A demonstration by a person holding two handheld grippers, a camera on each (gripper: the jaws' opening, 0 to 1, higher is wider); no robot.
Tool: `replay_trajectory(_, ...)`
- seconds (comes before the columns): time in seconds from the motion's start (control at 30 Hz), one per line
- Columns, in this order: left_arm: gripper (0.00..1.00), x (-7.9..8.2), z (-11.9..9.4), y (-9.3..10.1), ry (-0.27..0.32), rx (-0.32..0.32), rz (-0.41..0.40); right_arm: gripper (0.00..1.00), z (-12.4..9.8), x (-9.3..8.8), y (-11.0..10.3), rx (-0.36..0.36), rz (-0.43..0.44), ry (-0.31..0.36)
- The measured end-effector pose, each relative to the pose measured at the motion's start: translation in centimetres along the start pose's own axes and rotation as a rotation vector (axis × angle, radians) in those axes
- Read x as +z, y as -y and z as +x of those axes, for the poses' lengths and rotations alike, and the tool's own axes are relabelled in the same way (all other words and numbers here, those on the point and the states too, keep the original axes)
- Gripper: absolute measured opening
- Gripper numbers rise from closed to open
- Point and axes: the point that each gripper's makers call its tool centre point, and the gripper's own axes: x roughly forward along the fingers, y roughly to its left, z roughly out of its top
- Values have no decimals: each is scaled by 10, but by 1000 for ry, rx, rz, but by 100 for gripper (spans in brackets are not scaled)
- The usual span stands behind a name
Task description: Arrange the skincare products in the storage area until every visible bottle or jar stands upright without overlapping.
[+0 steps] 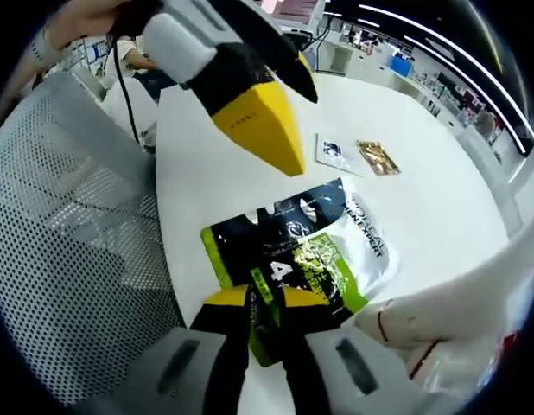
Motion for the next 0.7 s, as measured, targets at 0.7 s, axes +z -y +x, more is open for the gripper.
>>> replay_trajectory(0.7, 90, 23, -60, 26, 161, -1, -54, 18, -121, 50, 5, -126, -57, 348)
